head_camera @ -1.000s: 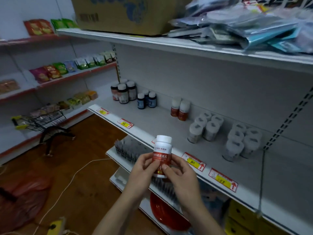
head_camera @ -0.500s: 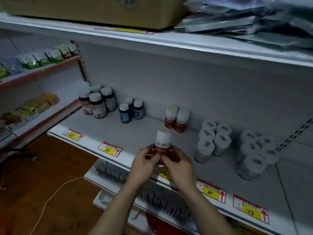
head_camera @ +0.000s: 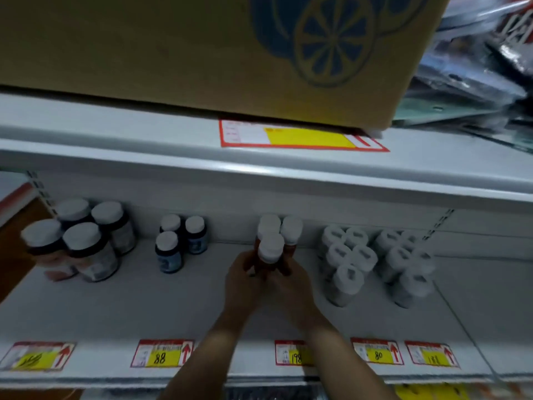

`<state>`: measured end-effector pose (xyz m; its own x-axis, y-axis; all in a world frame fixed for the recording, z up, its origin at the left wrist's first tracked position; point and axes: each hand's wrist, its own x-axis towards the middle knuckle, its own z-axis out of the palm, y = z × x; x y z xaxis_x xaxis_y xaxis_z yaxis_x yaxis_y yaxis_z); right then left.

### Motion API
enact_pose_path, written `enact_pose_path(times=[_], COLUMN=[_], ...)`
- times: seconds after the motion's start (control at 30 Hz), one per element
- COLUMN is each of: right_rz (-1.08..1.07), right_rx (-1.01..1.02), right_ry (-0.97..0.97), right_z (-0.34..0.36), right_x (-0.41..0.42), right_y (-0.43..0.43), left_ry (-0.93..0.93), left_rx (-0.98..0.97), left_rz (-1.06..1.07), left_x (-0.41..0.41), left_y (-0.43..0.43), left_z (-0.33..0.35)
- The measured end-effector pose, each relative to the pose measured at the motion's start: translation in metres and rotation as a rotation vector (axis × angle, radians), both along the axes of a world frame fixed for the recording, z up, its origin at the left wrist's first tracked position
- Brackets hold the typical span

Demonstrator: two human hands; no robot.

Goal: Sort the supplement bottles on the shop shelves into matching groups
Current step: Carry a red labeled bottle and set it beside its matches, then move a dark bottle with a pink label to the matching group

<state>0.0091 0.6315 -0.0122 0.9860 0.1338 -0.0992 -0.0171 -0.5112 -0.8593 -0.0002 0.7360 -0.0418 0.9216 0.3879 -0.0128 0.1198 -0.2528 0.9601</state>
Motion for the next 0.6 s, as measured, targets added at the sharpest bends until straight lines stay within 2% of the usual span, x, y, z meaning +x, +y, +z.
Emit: enact_pose_path(times=[0.17,0.33,0.5,0.6], right_rz=[-0.071,-0.199,-0.285,-0.38], right_rx=[0.145,0.367,0.417,0.483], right_ry=[0.047,0.079,-0.032,-0.068], right_z=[0.01,0.027,0.031,0.031], right_x=[0.006,-0.036,-0.087,-0.116], right_y=[-0.008,-0.058,-0.152,-0.232], left_ry=[-0.046,-0.091,-0.195,-0.17], left_rx=[-0.101,-0.155,-0.104,-0.105], left_rz=[0.095,0.121,-0.17,-0.36], left_x=[-0.003,-0.029,-0.059,-0.078], left_y=[-0.011,-0.046,-0.143,-0.223], left_z=[0.01,0.016,0.048,0.055])
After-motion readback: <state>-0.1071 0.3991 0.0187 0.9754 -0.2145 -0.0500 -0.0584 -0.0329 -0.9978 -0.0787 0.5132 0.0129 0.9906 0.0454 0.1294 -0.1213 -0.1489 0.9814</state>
